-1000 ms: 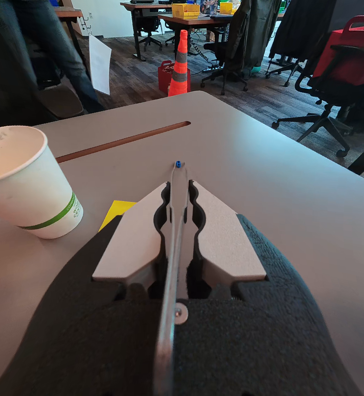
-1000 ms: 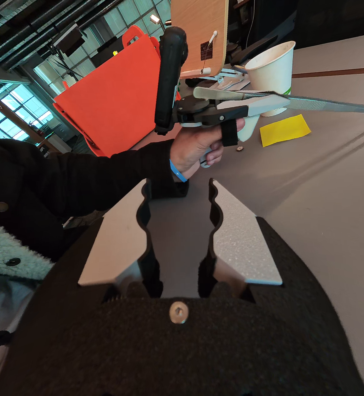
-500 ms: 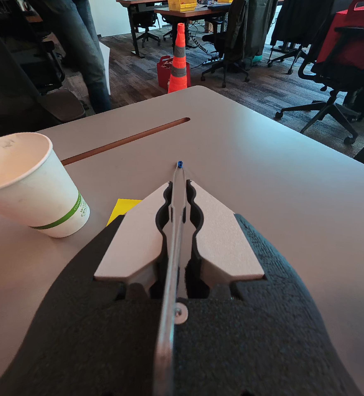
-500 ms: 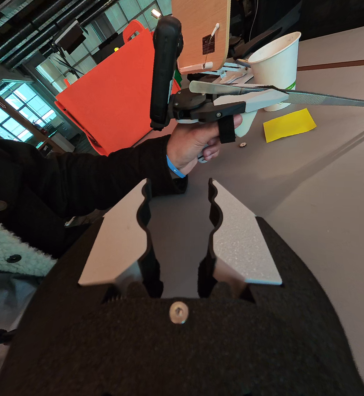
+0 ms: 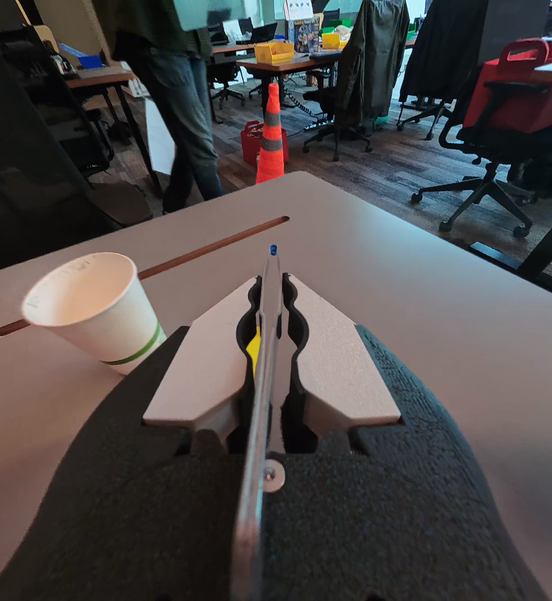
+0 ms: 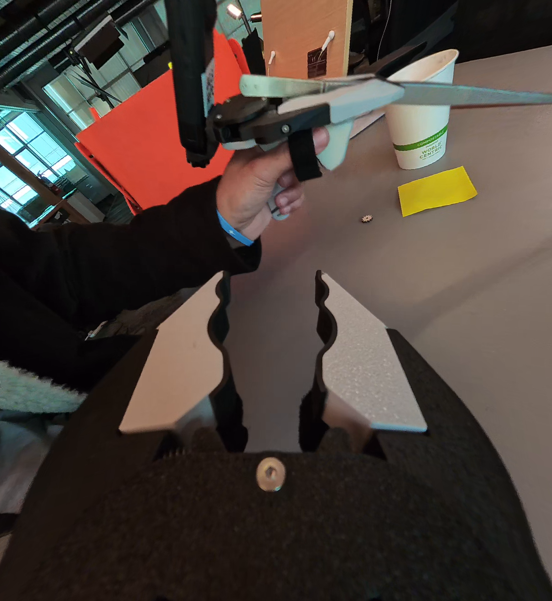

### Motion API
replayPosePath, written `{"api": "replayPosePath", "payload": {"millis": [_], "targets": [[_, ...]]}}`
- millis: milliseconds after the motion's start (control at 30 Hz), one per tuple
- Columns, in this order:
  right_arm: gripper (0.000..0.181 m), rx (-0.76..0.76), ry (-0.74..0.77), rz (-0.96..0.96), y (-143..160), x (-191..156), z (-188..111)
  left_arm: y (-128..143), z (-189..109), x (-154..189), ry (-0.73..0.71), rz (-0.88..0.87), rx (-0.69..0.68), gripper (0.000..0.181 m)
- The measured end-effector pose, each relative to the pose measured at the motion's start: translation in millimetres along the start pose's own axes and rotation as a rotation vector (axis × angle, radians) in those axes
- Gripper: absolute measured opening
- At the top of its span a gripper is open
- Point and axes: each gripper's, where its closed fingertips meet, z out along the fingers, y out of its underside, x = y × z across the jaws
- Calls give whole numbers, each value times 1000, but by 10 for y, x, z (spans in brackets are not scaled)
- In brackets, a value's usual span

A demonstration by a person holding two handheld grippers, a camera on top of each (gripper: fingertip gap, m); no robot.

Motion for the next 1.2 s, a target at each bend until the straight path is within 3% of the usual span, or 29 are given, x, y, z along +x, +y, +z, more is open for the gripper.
{"api": "replayPosePath", "payload": {"millis": [267, 400, 600, 933, 1200], "targets": [[51, -23, -3, -23, 45, -50, 31, -582, -530, -639, -110, 1, 97, 12], [51, -43, -4, -35, 83, -63, 62, -682, -738, -983, -152, -8, 84, 12], [51, -66, 4, -50, 127, -57, 78, -571, -832, -1302, -207, -16, 15, 12], [51, -78, 2, -39, 152, -51, 83, -268, -744, -1316, -186, -75, -127, 13], [51, -87, -8, -31, 171, -62, 92, -217, -726, -1322, -193, -68, -143, 13]]}}
